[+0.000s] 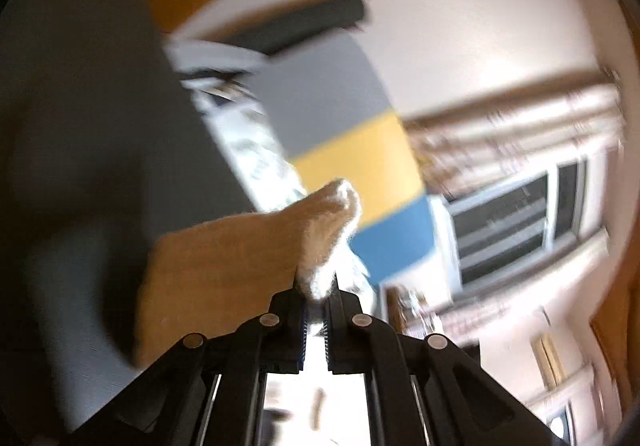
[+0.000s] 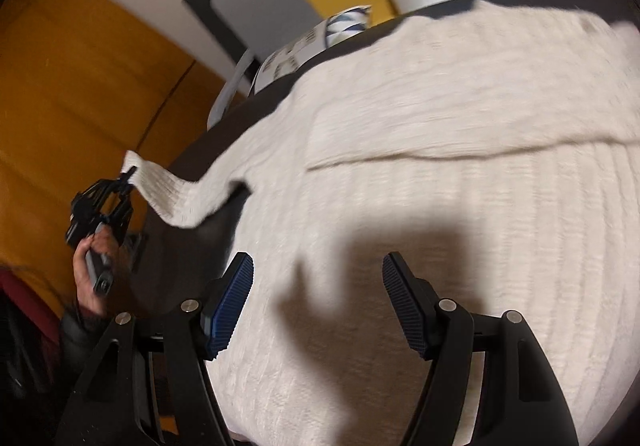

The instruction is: Fold clothes

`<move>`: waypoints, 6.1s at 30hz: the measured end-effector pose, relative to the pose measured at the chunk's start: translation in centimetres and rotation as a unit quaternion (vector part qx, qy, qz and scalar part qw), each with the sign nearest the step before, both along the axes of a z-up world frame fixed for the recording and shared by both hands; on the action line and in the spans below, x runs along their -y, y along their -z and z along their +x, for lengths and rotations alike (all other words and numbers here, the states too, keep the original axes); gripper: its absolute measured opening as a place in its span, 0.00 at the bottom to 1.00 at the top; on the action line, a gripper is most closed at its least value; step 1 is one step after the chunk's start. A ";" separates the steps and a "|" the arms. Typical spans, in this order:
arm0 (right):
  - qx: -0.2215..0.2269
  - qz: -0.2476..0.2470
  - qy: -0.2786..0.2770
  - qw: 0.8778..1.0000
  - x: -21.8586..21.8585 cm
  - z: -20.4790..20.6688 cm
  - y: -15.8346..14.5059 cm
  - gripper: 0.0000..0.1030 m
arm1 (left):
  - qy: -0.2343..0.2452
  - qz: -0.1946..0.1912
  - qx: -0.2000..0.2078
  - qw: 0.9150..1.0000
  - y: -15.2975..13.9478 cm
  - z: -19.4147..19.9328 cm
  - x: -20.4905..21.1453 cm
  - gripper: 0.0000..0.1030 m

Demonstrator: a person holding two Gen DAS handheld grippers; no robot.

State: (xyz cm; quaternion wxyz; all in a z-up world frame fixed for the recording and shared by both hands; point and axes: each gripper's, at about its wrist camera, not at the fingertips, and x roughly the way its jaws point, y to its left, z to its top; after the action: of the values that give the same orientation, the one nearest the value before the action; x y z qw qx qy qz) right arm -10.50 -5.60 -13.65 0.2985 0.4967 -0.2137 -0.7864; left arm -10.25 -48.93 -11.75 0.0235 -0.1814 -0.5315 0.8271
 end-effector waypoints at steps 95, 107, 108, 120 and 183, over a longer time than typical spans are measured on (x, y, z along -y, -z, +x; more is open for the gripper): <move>-0.060 -0.069 0.101 0.991 -3.7 -12.8 -8.9 0.06 | 0.052 0.293 0.109 0.948 13.5 0.1 -13.4 0.33; -0.106 -0.081 0.057 0.989 -1.4 -13.4 -15.5 0.06 | 0.022 0.292 0.138 0.946 14.7 -3.6 -15.1 0.32; -0.114 -0.080 0.053 0.989 -1.4 -13.3 -16.4 0.06 | 0.016 0.282 0.133 0.950 14.3 -3.5 -14.8 0.29; -0.028 -0.037 0.147 0.988 -10.4 -12.4 -5.5 0.06 | 0.028 0.077 0.097 0.992 9.5 -2.6 -14.9 0.07; -0.001 0.023 0.130 0.991 -13.6 -11.6 3.6 0.06 | 0.048 0.064 0.097 0.992 11.9 0.1 -14.7 0.09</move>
State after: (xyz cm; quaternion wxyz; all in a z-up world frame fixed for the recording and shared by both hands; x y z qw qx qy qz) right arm -22.08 8.00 -17.23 0.1824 0.4706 -0.2583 -0.8238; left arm -10.17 -34.25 -23.65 0.0227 -0.2840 -0.5742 0.7675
